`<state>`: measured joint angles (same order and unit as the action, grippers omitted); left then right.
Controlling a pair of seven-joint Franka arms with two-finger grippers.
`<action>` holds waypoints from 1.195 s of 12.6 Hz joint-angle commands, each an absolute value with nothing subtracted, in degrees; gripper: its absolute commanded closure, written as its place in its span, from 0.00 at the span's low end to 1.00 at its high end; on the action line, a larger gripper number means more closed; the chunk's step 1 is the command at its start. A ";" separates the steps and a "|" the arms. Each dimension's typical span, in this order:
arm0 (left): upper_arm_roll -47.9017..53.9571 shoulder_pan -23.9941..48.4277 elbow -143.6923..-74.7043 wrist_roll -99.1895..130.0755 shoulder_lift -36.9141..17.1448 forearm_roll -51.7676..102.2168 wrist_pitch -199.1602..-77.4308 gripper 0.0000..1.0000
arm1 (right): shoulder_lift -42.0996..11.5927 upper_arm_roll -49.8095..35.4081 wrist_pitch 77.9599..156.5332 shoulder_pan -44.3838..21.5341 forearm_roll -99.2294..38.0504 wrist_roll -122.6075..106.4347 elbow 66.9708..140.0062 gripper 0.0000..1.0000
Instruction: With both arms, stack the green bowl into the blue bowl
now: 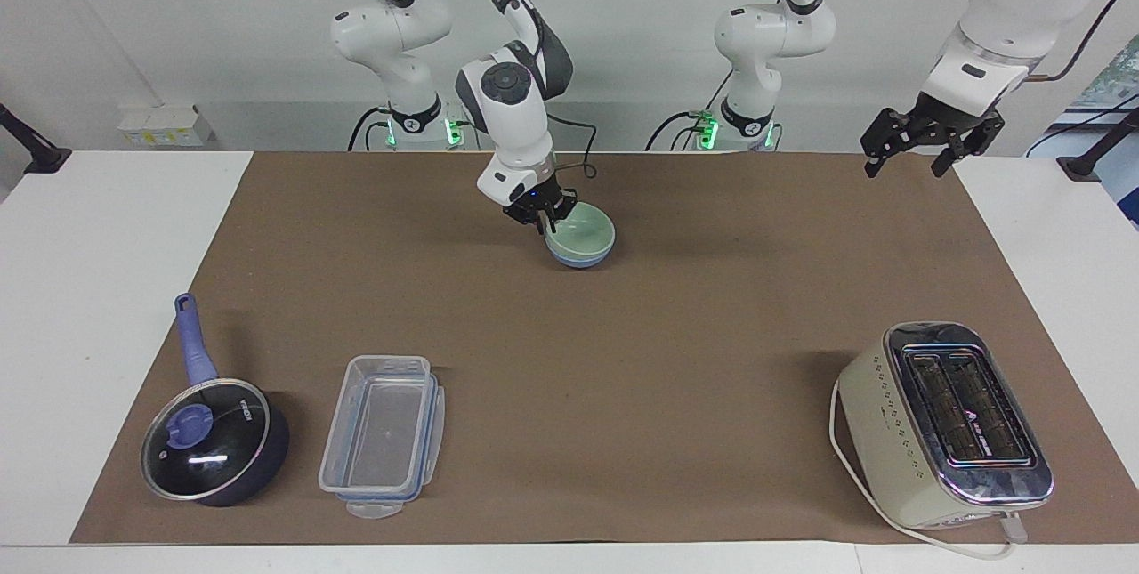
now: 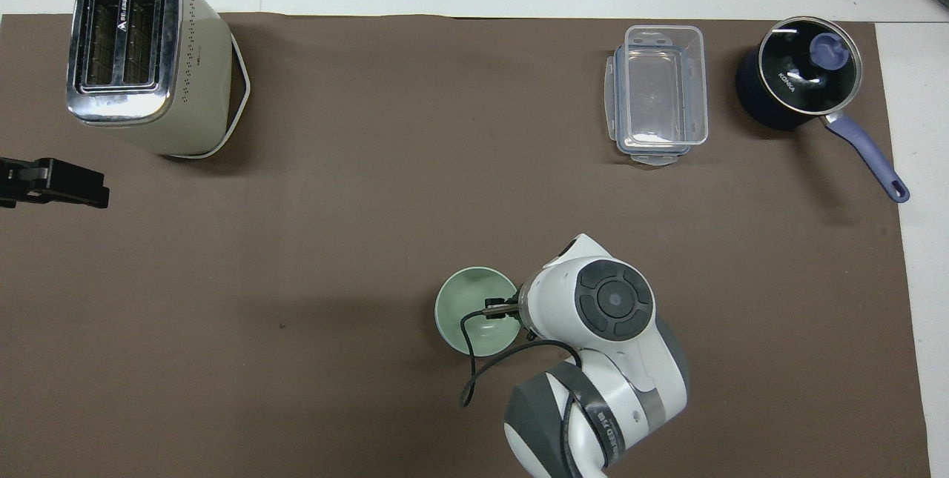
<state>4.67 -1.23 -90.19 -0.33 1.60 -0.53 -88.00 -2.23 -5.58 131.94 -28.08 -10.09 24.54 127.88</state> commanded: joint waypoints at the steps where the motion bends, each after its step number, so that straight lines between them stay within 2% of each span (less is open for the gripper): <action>1: 5.01 -1.85 -89.56 -0.88 1.85 -1.32 -86.84 0.00 | -2.02 -5.45 132.98 -28.13 -11.34 24.61 127.53 0.24; 2: 5.01 -1.85 -89.56 -0.88 1.85 -1.32 -86.84 0.00 | -1.50 -5.36 132.80 -28.13 -11.34 24.87 126.31 0.06; 3: 5.01 -1.85 -89.56 -0.88 1.85 -1.32 -86.84 0.00 | -0.89 -5.27 132.28 -27.43 -11.25 24.70 124.99 0.00; 6: 4.92 -1.85 -89.56 -0.88 1.85 -1.32 -86.84 0.00 | 1.58 -4.49 128.87 -24.01 -10.12 24.70 121.39 0.00; 9: 5.01 -1.85 -89.56 -0.88 1.85 -1.32 -86.84 0.00 | 1.76 -4.48 119.30 -15.94 -6.26 23.21 113.40 0.00; 13: 5.01 -1.85 -89.56 -0.88 1.85 -1.32 -86.84 0.00 | 2.19 -4.48 115.59 -5.82 -3.96 20.04 108.91 0.00; 15: 5.01 -1.85 -89.56 -0.88 1.85 -1.41 -86.84 0.00 | 2.11 -4.57 109.64 -2.48 -2.38 18.81 103.74 0.00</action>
